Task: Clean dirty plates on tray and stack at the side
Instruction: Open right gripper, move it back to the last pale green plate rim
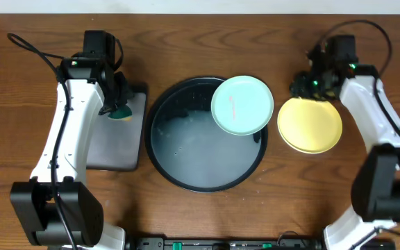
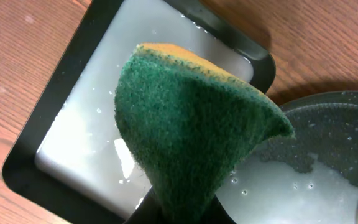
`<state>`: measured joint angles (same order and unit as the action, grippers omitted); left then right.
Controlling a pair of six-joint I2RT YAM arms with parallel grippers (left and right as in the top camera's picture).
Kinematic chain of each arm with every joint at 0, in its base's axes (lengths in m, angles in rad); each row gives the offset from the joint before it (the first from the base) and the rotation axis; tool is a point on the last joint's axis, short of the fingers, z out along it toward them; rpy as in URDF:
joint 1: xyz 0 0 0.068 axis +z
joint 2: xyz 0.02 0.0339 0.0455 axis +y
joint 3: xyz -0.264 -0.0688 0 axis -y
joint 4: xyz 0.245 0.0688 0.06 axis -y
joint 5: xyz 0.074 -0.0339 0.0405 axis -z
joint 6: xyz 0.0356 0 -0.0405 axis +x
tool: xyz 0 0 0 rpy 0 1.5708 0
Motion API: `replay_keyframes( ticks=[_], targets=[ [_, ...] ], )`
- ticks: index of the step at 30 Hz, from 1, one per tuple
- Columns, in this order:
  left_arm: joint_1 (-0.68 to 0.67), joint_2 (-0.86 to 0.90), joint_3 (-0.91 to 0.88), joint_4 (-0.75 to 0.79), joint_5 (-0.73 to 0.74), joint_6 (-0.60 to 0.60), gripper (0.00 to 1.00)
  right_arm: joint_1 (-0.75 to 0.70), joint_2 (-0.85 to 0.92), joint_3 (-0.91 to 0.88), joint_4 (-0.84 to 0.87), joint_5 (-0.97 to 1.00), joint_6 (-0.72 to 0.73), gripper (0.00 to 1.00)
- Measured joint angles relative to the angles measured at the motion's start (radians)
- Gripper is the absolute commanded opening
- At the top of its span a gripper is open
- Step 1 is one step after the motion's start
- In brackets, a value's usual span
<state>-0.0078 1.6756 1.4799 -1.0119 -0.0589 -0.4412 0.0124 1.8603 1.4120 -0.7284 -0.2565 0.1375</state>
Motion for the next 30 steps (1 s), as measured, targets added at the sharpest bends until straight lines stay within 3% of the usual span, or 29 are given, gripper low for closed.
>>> replay_keyframes(
  ticks=[6,9,11,18,20,30],
  targets=[
    [0.000,0.000,0.000,0.027,0.000,0.000,0.08,0.039,0.176,0.072,0.064,-0.125,-0.061,0.49],
    [0.000,0.000,0.000,0.028,0.000,0.000,0.08,0.058,0.226,0.073,0.099,-0.160,-0.075,0.37],
    [0.000,0.000,0.000,0.028,0.000,0.000,0.08,0.070,0.235,0.073,0.106,-0.170,-0.080,0.23],
    [0.000,0.000,0.000,0.028,0.000,0.000,0.08,0.077,0.235,0.074,0.097,-0.183,-0.082,0.14],
    [0.000,0.000,0.000,0.028,0.000,0.000,0.08,0.090,0.235,0.074,0.093,-0.181,-0.084,0.01],
    [0.000,0.000,0.000,0.024,0.000,0.000,0.08,0.187,0.224,0.074,0.075,-0.167,-0.093,0.01]
  ],
)
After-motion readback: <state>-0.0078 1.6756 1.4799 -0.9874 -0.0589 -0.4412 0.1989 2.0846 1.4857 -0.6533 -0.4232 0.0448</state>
